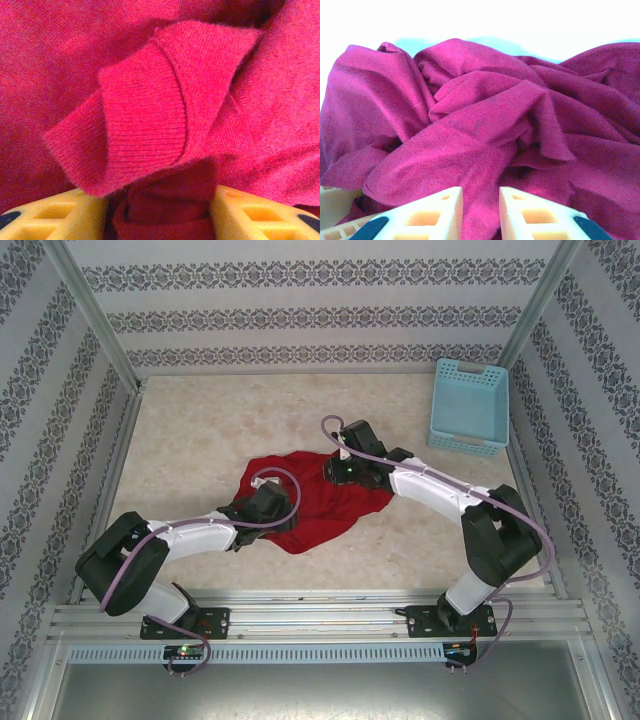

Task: Fold the inside-out t-shirt

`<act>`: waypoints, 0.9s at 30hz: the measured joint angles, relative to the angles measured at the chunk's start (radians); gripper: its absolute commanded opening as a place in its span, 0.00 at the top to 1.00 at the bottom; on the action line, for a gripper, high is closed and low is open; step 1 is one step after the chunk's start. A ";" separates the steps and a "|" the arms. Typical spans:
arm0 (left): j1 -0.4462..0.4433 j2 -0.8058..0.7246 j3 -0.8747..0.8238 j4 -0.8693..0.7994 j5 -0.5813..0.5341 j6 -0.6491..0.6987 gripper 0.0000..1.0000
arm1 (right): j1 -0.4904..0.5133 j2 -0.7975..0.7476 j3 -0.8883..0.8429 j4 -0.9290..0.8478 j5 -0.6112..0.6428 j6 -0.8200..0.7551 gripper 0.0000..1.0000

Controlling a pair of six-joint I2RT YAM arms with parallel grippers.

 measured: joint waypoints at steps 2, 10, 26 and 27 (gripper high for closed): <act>0.002 0.000 -0.002 0.002 0.000 0.000 0.46 | -0.005 -0.003 -0.008 -0.002 0.021 0.002 0.74; 0.003 -0.002 -0.005 0.004 0.000 0.000 0.46 | -0.010 0.111 0.012 -0.046 0.093 0.002 0.72; 0.004 -0.016 -0.006 0.004 0.000 0.000 0.45 | 0.074 0.220 0.142 -0.080 0.122 -0.016 0.54; 0.004 -0.019 -0.008 0.004 0.000 0.000 0.45 | 0.074 0.230 0.146 -0.086 0.130 -0.016 0.54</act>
